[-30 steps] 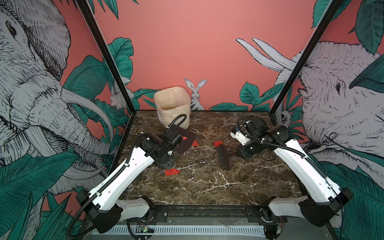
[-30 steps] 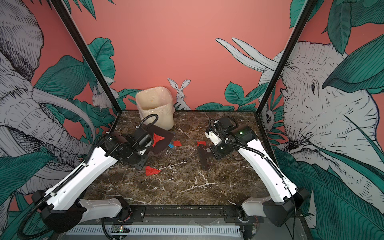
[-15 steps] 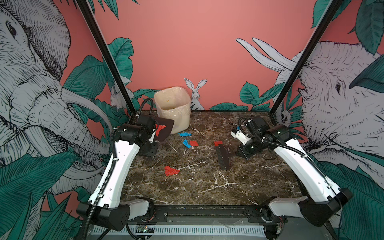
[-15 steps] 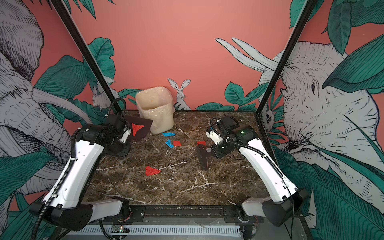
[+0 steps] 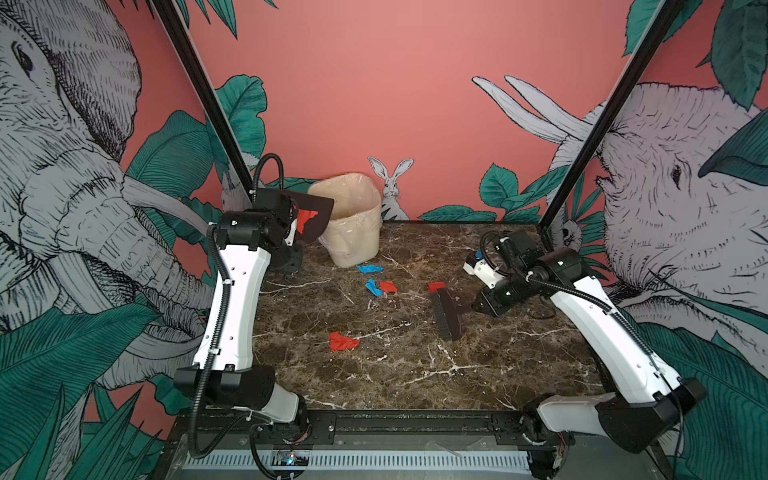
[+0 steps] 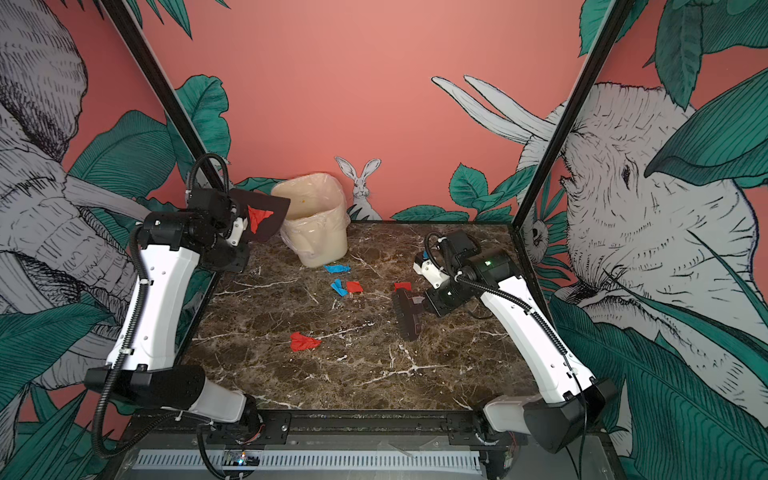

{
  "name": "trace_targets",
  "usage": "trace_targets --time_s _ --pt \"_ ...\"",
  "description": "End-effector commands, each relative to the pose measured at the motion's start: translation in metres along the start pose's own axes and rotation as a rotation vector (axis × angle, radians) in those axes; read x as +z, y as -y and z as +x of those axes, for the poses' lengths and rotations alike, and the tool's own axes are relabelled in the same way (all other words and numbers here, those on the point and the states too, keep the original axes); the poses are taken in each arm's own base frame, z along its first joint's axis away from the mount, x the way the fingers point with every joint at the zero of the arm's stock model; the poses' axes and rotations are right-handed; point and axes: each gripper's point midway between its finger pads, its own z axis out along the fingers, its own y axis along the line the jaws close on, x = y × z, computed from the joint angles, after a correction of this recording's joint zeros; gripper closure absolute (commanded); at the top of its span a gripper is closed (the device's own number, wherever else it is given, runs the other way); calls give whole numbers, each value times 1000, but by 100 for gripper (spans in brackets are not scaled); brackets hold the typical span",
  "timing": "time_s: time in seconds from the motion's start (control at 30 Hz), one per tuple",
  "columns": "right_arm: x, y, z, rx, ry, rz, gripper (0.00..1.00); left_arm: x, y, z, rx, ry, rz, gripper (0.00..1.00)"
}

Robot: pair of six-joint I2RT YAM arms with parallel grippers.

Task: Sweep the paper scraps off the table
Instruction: 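Tip the dustpan over the beige bin with the left gripper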

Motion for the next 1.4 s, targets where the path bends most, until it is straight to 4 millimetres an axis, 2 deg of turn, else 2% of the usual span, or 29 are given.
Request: trace_targets --time_s 0.0,0.23,0.43,0.7,0.93,1.13,1.37 --pt "-14 -7 -4 -31 36 -26 100 6 -8 -21 20 21 -23 100" --pt "-15 -12 1 -25 26 -52 100 14 -23 -61 35 45 -83 100" --pt "-15 -14 2 -18 18 -61 100 29 -37 -74 63 14 -170 100" --pt "-11 -16 -1 -2 8 -84 100 29 -52 -87 163 7 -333 100" --pt "-10 -18 -4 10 0 -98 100 26 -46 -107 282 25 -429 100" --pt "-12 -19 -1 22 -9 -96 100 27 -45 -115 364 5 -510 100" --pt "-14 -18 3 26 -17 -88 100 19 -41 -133 465 22 -625 100"
